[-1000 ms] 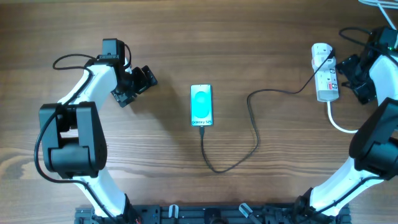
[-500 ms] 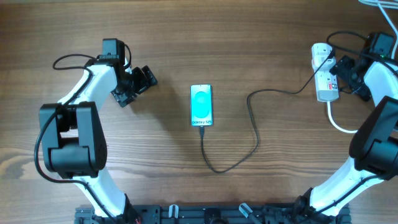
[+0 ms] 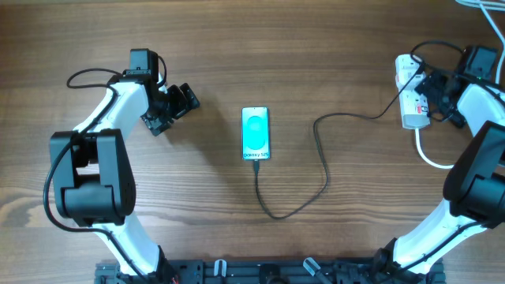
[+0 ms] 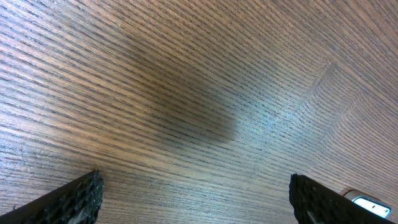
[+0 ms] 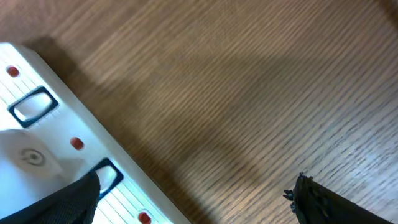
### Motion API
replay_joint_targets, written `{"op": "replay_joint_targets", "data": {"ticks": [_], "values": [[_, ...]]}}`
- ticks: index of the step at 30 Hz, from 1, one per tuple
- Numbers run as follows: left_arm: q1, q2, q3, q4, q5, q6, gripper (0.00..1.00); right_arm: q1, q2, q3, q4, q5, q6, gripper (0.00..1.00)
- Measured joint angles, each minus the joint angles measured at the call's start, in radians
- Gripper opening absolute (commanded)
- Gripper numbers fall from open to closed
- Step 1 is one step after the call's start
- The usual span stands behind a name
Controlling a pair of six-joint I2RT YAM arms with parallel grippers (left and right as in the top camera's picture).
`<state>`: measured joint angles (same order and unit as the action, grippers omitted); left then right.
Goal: Plug charger to phone and switch on socket
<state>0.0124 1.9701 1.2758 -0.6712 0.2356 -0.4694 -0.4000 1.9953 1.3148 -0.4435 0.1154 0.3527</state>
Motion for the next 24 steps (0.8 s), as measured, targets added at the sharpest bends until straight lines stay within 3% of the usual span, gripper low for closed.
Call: {"op": "replay_joint_targets", "data": {"ticks": [12, 24], "values": [[0.0, 0.0, 0.0, 0.0, 0.0, 0.0, 1.0, -0.009, 0.042, 0.001, 0.068, -0.011, 0.005, 1.0], [0.0, 0.0, 0.0, 0.0, 0.0, 0.0, 1.0, -0.018, 0.047, 0.019, 0.029, -0.066, 0.018, 1.0]]}}
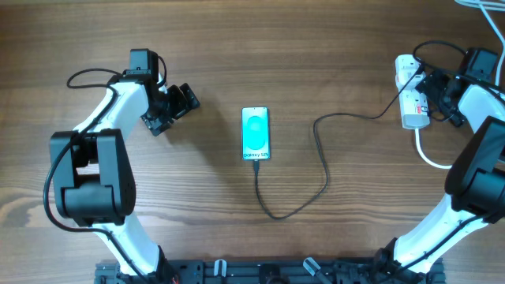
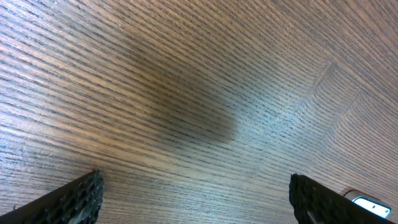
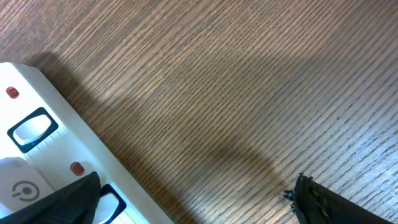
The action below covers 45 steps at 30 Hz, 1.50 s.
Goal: Plug charger to phone and switch on socket
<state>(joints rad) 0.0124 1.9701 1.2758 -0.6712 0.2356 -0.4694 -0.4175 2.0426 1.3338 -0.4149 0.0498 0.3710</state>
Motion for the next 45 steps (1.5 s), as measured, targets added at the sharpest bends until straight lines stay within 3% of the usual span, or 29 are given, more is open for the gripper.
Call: {"op": "replay_joint_targets", "data": {"ticks": [33, 39, 45], "values": [[0.0, 0.0, 0.0, 0.0, 0.0, 0.0, 1.0, -0.012, -0.002, 0.018, -0.073, -0.057, 0.006, 1.0], [0.0, 0.0, 0.0, 0.0, 0.0, 0.0, 1.0, -0.011, -0.022, 0.054, -0.245, -0.066, -0.004, 1.0], [0.0, 0.0, 0.0, 0.0, 0.0, 0.0, 1.0, -0.013, -0.125, 0.046, -0.283, -0.064, -0.014, 1.0]]}}
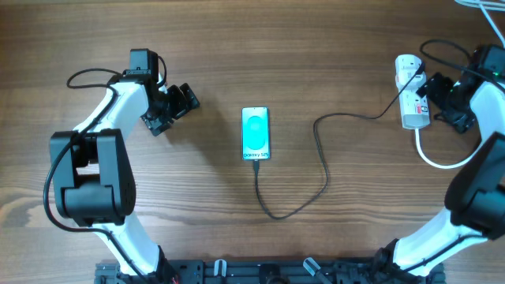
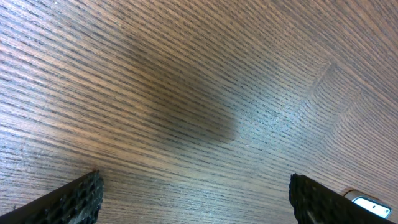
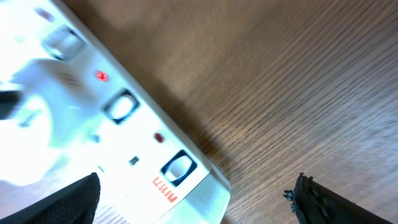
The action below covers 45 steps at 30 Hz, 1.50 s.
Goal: Plug charger to phone and switch on socket
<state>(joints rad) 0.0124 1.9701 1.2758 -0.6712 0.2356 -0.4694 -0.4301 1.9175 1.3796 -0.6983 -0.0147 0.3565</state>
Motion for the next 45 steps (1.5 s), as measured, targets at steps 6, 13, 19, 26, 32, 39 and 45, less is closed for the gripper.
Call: {"op": "replay_joint_targets", "data": {"ticks": [6, 13, 19, 26, 32, 39, 45], "values": [[0.0, 0.0, 0.0, 0.0, 0.0, 0.0, 1.0, 0.0, -0.031, 0.0, 0.004, 0.0, -0.003, 1.0], [0.0, 0.0, 0.0, 0.0, 0.0, 0.0, 1.0, 0.0, -0.031, 0.0, 0.004, 0.0, -0.003, 1.0], [0.0, 0.0, 0.0, 0.0, 0.0, 0.0, 1.0, 0.0, -0.031, 0.0, 0.004, 0.0, -0.003, 1.0], [0.0, 0.0, 0.0, 0.0, 0.0, 0.0, 1.0, 0.0, -0.031, 0.0, 0.004, 0.0, -0.003, 1.0], [0.0, 0.0, 0.0, 0.0, 0.0, 0.0, 1.0, 0.0, -0.031, 0.0, 0.004, 0.0, -0.003, 0.99], [0.0, 0.0, 0.0, 0.0, 0.0, 0.0, 1.0, 0.0, -0.031, 0.0, 0.004, 0.0, -0.003, 1.0], [0.0, 0.0, 0.0, 0.0, 0.0, 0.0, 1.0, 0.0, -0.031, 0.0, 0.007, 0.0, -0.003, 1.0]]}}
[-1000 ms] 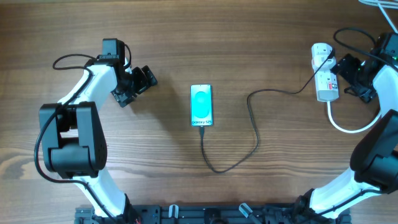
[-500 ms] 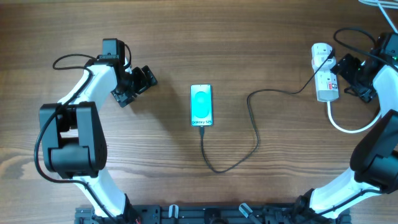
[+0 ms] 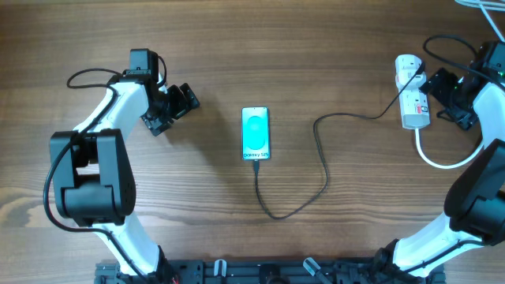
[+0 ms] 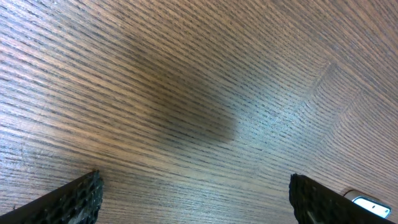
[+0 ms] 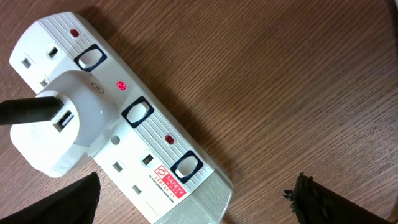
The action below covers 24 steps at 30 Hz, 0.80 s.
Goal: Plug charger to phone and switch on socket
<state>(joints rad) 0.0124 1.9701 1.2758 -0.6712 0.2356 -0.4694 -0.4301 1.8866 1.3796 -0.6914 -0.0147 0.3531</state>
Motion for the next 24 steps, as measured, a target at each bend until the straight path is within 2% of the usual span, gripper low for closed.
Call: {"op": "replay_joint_targets", "data": {"ticks": [12, 15, 20, 24], "values": [[0.0, 0.0, 0.0, 0.0, 0.0, 0.0, 1.0, 0.035, -0.012, -0.001, 0.0, 0.0, 0.0, 1.0], [0.0, 0.0, 0.0, 0.0, 0.0, 0.0, 1.0, 0.068, -0.089, -0.001, 0.0, 0.0, 0.0, 1.0], [0.0, 0.0, 0.0, 0.0, 0.0, 0.0, 1.0, 0.128, -0.314, -0.001, 0.003, 0.0, 0.0, 1.0], [0.0, 0.0, 0.0, 0.0, 0.0, 0.0, 1.0, 0.151, -0.387, -0.001, 0.003, 0.0, 0.0, 1.0]]}}
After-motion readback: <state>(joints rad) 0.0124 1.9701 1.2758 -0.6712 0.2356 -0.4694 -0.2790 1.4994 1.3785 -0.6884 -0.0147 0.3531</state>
